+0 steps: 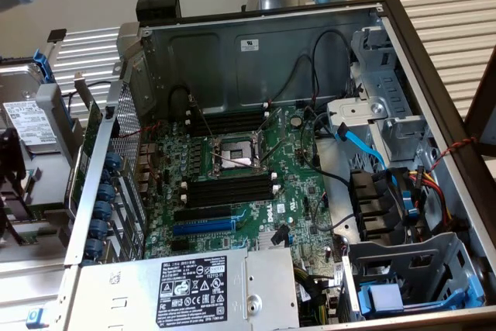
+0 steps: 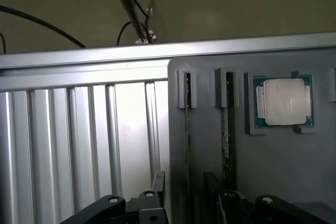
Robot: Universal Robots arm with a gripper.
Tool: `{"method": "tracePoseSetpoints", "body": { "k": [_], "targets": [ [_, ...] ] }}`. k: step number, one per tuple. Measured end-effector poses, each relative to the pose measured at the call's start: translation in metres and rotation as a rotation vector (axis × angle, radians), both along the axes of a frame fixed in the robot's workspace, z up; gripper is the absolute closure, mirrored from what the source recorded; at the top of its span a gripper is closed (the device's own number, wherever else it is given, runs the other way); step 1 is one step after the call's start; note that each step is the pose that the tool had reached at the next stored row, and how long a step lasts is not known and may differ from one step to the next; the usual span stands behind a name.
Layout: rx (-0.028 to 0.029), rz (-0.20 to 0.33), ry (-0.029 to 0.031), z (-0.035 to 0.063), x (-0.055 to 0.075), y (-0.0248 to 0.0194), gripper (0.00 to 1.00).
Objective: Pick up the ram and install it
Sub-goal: 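Pick up the ram and move it above insertion slot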
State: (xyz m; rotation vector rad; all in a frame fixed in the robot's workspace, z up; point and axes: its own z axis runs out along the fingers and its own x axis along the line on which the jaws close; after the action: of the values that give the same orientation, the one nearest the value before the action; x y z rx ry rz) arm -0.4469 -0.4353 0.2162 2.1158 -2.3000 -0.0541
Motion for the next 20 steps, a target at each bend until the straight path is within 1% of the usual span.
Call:
{"method": "tracePoseSetpoints", "body": {
  "k": [3,5,7,10,15,18,20],
  "targets": [
    [0.0071,0.0,0.0001,-0.0041,0.0,0.001,0.58],
    [0.0093,0.0,0.0003,-0.0065,0.0,0.002,0.58],
    [0.0099,0.0,0.0016,-0.0086,-0.001,0.003,0.58],
    [0.01,0.0,0.0062,-0.0111,-0.002,0.0033,0.58],
    [0.0128,0.0,0.0072,-0.0156,-0.002,0.0041,0.58],
    [0.0134,0.0,0.0096,-0.0167,-0.003,0.0042,0.58],
    [0.0143,0.0,0.0106,-0.0172,-0.003,0.0043,0.6]
  ]
}}
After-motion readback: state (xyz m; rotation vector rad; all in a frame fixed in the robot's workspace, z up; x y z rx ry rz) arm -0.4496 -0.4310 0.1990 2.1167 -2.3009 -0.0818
